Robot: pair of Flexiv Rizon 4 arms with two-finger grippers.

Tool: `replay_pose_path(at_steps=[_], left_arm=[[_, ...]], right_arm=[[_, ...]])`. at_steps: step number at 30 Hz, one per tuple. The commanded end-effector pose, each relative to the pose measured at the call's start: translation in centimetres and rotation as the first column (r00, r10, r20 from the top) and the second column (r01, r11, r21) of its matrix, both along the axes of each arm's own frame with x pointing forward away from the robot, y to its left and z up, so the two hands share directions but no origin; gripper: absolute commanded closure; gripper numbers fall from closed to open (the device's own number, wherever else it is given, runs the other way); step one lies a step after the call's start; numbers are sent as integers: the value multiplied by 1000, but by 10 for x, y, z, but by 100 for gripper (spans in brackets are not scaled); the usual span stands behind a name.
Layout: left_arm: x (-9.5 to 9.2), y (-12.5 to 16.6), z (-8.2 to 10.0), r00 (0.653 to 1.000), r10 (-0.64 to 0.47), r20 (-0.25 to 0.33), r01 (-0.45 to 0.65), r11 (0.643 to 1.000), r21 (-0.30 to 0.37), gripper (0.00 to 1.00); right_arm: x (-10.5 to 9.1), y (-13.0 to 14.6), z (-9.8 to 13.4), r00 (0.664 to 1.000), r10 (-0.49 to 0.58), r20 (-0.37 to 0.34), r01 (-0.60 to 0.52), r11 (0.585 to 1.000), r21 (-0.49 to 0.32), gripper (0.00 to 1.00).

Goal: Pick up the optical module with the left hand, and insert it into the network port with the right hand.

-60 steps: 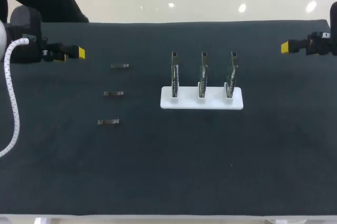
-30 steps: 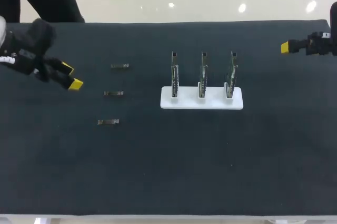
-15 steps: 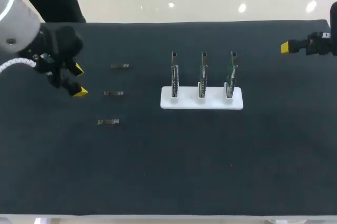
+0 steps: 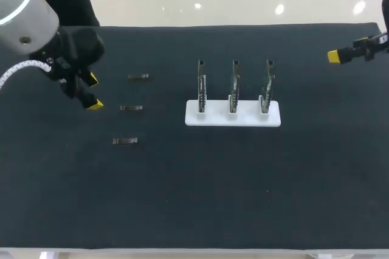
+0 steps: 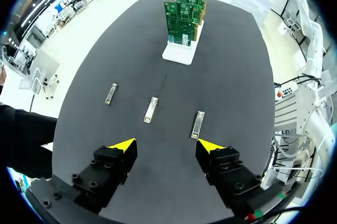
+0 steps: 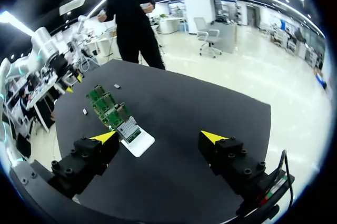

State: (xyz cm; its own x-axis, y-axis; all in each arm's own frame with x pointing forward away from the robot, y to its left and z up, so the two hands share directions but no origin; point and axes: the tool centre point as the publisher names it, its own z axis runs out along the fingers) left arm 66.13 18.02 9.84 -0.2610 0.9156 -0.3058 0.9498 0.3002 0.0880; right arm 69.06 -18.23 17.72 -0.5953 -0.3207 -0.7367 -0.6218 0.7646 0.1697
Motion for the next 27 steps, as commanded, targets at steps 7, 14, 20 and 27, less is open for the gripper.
replay_pose_path(at_steps=[7,14,20,27], left_arm=[[1,0,0,1000,-1,-1,1,1000,1,0],[1,0,0,1000,-1,-1,1,1000,1,0],[1,0,0,1000,-1,-1,1,1000,1,0],[1,0,0,1000,-1,-1,1,1000,1,0]], right_arm=[[10,37,19,869,495,13,-494,868,-43,0],[7,77,42,838,542,-60,-545,828,-134,0],[4,101,47,807,580,-107,-590,794,-149,0],[1,120,50,801,584,-136,-599,787,-147,0]])
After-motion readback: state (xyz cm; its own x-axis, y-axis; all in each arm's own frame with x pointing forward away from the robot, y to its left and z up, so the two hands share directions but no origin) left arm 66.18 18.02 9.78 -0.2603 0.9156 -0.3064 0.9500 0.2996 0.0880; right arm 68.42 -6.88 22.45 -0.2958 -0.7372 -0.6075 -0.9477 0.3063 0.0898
